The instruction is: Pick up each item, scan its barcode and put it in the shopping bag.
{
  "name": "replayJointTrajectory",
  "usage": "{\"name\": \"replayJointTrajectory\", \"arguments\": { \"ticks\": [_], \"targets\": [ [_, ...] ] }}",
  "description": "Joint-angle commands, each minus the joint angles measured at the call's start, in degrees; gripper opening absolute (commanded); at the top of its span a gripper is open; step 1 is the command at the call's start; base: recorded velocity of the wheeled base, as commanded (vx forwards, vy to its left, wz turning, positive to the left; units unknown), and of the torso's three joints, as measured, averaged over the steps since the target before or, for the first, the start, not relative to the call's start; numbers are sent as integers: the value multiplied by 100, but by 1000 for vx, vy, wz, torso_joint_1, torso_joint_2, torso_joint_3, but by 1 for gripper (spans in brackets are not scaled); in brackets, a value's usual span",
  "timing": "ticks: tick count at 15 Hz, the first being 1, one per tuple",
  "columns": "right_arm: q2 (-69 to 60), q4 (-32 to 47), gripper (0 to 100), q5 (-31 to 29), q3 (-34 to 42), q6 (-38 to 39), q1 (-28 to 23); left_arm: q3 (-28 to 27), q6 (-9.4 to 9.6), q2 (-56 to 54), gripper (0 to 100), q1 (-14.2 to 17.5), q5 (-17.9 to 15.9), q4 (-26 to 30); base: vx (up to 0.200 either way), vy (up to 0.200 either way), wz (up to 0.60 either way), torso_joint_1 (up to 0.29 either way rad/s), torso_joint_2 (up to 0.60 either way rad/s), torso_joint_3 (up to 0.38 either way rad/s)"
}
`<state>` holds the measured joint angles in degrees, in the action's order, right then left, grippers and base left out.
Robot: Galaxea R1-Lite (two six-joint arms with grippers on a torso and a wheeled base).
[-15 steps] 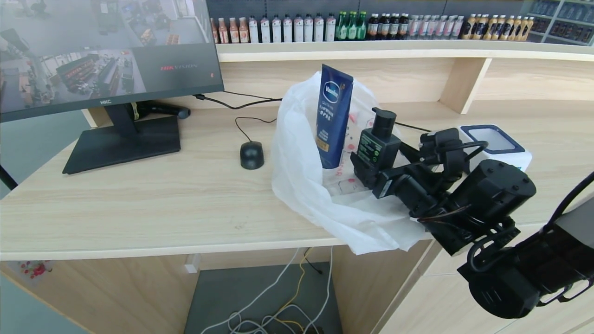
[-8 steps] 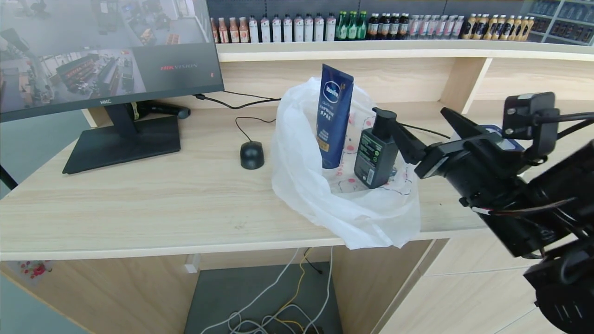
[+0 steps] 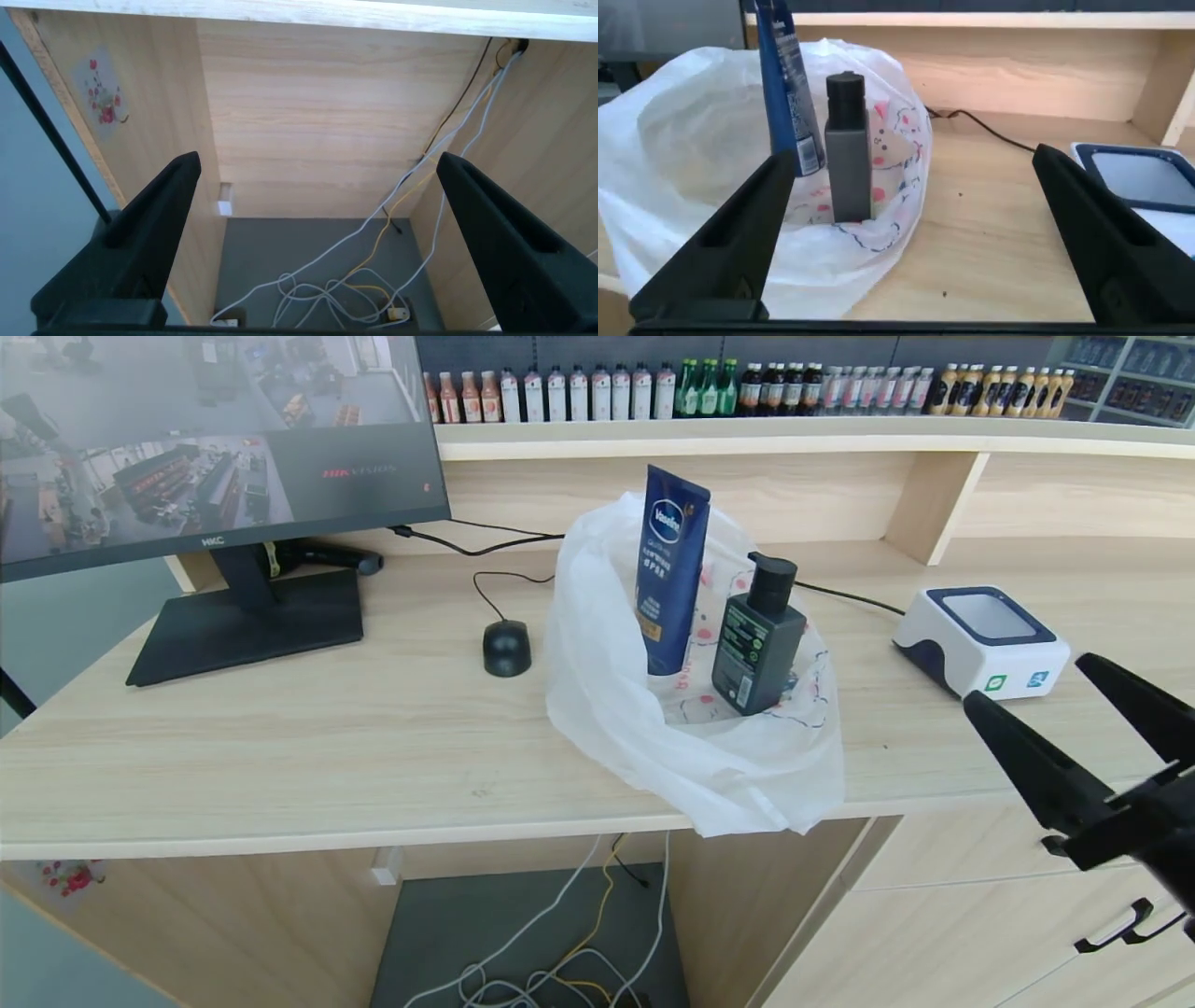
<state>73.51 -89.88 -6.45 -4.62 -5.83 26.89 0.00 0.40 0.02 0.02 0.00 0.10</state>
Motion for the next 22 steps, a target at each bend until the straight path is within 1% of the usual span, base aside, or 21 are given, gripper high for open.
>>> {"name": "replayJointTrajectory", "arguments": {
  "ticks": [1,3,4,5,6,7,8,9,10,11,12,13,14,15,17,18,19,20,21,22],
  "targets": [
    [-1163,76,100,-41,462,126,-9,0,4,-2,100,-2,0,-1,0,0,0,0,0,0],
    [-1489,454,100,-568,462,521,-9,0,4,-2,100,-2,0,-1,0,0,0,0,0,0],
    [-1858,1069,100,-603,462,618,-9,0,4,-2,100,-2,0,-1,0,0,0,0,0,0],
    [-2403,2106,100,-586,462,644,53,0,-5,-2,100,6,0,-1,0,0,0,0,0,0],
    [-3123,3337,100,-471,462,521,158,0,-14,-2,100,-2,0,-1,0,0,0,0,0,0],
    [-3536,4075,100,-357,462,381,229,0,-14,-2,100,6,0,-1,0,0,0,0,0,0],
    [-5198,6422,100,-208,462,-50,387,0,-14,-2,100,6,0,-1,0,0,0,0,0,0],
    [-6410,7889,100,-199,462,-191,431,0,-14,-2,100,-2,0,-1,0,0,0,0,0,0],
    [-7351,9129,100,-173,286,-235,422,0,-5,-2,100,-2,0,-1,0,0,0,0,0,0],
    [-7351,9647,100,-173,-57,-217,343,0,-14,-2,100,6,0,-1,0,0,0,0,0,0],
    [-7351,9647,100,-173,-21,-208,343,0,-14,-2,100,-2,0,-1,0,0,0,0,0,0],
    [-7351,9542,100,65,31,-182,352,0,-14,-2,100,-2,0,-1,0,0,0,0,0,0],
    [-7351,9533,100,135,40,38,308,0,-5,-2,100,-2,0,-1,0,0,0,0,0,0],
    [-7351,9542,100,65,40,372,53,0,-5,-2,100,-2,0,-1,0,0,0,0,0,0],
    [-7008,9542,100,12,40,591,-1107,0,-5,-2,100,-2,0,-1,0,0,0,0,0,0],
    [-6718,9533,100,-120,49,653,-1441,0,-40,-2,100,6,0,-1,0,0,0,0,0,0],
    [-6604,9524,100,-181,49,635,-1925,0,-40,-2,100,6,0,-1,0,0,0,0,0,0],
    [-6577,9533,100,-181,49,688,-2549,0,-31,-2,100,-2,0,-1,0,0,0,0,0,0],
    [-6639,9533,100,-173,49,829,-2927,0,-31,-2,100,6,0,-1,0,0,0,0,0,0],
    [-6815,9533,100,-173,40,996,-3111,0,-31,-2,100,-2,0,-1,0,0,0,0,0,0]
  ]
}}
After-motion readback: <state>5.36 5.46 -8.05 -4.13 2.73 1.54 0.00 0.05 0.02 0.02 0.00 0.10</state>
